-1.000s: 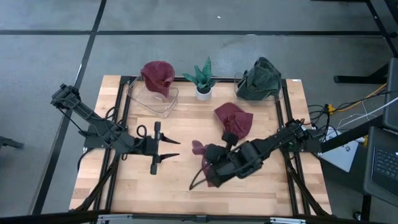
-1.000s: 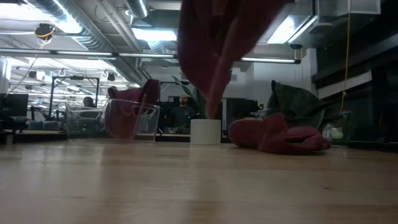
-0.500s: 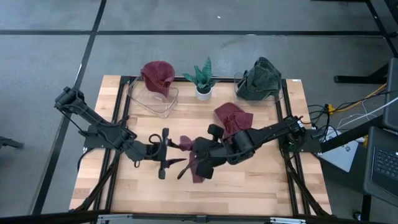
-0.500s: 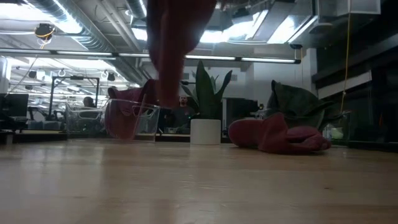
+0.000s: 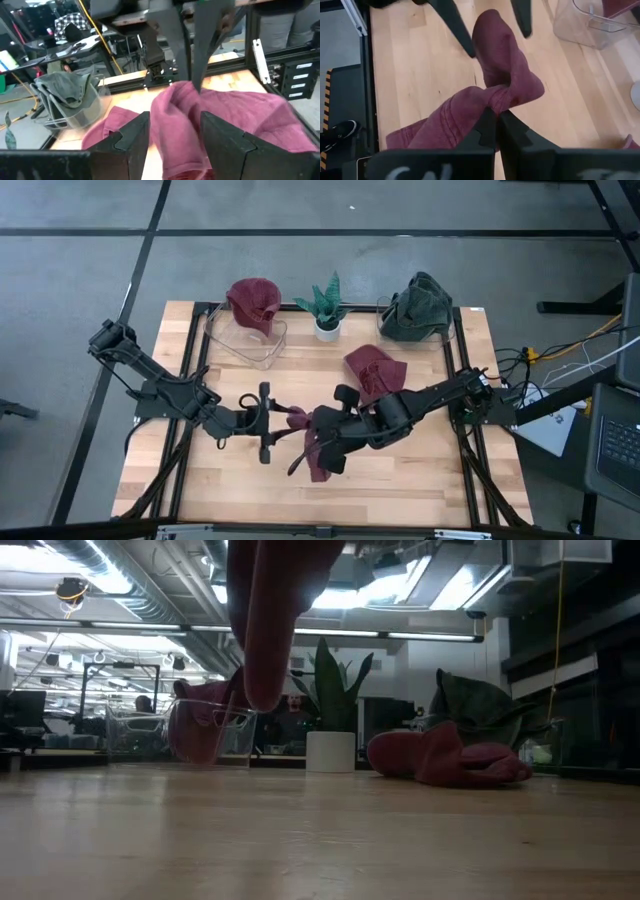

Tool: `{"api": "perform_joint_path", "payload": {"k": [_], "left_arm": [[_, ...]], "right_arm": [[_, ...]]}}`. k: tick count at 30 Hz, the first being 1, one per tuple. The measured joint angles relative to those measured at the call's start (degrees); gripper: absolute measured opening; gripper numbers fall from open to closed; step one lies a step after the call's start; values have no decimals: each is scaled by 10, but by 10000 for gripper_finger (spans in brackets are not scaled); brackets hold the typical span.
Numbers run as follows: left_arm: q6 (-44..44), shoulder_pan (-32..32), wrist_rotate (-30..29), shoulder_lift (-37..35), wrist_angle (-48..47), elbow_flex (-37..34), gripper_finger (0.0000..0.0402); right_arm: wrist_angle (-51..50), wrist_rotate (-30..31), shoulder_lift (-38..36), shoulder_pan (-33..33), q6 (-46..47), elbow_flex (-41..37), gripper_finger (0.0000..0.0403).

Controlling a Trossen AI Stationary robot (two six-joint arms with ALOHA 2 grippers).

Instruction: Pick & Place hat

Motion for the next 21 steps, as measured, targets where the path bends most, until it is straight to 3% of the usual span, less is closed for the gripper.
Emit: {"api": "perform_joint_path", "payload": {"k": [8, 13, 16, 21], "left_arm": [[-19, 9, 0, 0, -1, 0, 171], [-19, 19, 45, 0, -5, 0, 160], [-30, 22, 54, 0, -20, 0, 120], [-49, 28, 75, 0, -57, 0, 15]], "right_arm": [[3, 0, 0, 3, -2, 0, 4], [17, 2, 0, 3, -5, 0, 4], [27, 3, 0, 3, -7, 0, 14], [26, 15, 0, 3, -6, 0, 21]]}}
